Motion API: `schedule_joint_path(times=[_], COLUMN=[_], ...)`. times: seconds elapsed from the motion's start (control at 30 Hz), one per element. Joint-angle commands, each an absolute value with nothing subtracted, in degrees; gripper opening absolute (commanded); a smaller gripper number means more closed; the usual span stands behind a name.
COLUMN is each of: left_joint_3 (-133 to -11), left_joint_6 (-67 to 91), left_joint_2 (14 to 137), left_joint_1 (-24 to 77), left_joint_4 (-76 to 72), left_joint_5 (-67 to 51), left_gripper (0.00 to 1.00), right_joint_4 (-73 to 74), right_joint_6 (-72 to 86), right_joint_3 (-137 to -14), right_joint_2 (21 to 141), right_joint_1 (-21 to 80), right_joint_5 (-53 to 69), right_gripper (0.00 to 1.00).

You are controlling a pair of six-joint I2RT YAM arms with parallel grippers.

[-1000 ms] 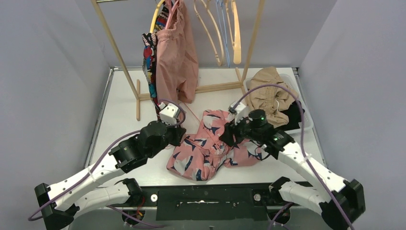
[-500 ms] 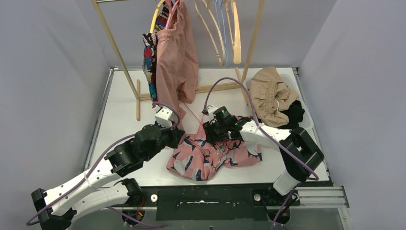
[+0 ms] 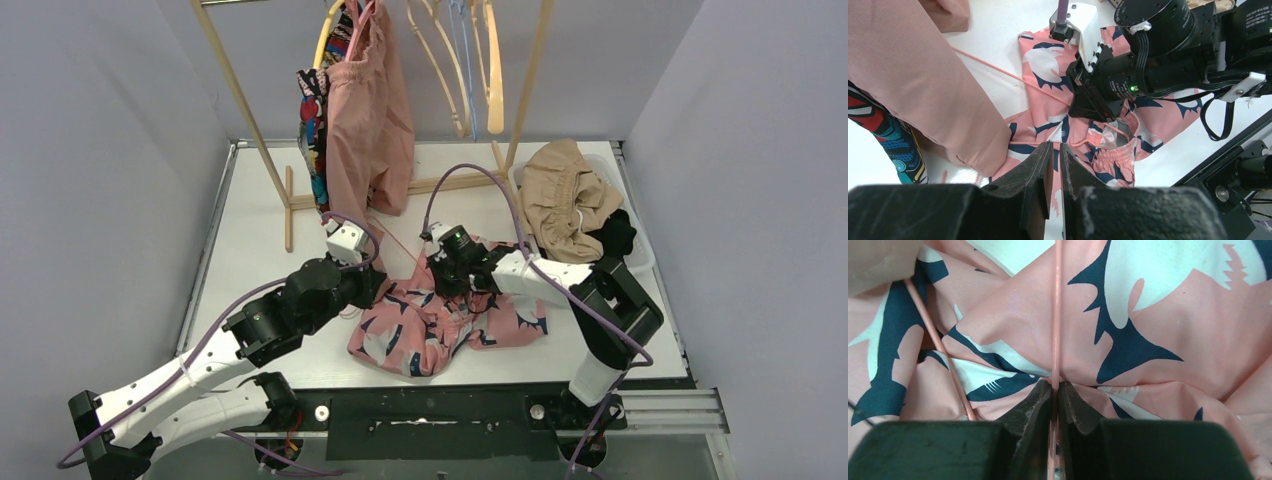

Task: Remove the shorts from the hanger
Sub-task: Pick up the hanger at the center of the board, then adjust the hanger.

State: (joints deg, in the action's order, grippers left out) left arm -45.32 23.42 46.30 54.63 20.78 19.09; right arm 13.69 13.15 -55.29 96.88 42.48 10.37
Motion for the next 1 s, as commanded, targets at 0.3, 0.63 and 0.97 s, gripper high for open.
schedule_joint_path(times=[0.3,0.63,0.97], left_joint_3=[-45.68,-44.13,-36.78], left_joint_6=[25.09,33.37,60.66], left_joint_2=[45.61,50.40,65.59], left_joint_1=[54.33,54.29,55.78], left_joint_4=[14.68,5.99,-16.15], left_joint_5=[16.33,11.67,10.43], left_gripper=[0.18,0.45,0.53], right_joint_4=[14.15,21.61,19.95], right_joint_6=[17.52,20.49,34.18], right_joint_3=[-54.48,-53.61,-37.57], right_joint_2=[75.41,64.60,51.82], right_joint_1=[42.45,42.36,42.70], right_joint_5=[-3.19,-7.53,-10.06], right_gripper=[0.00,0.00,0.00])
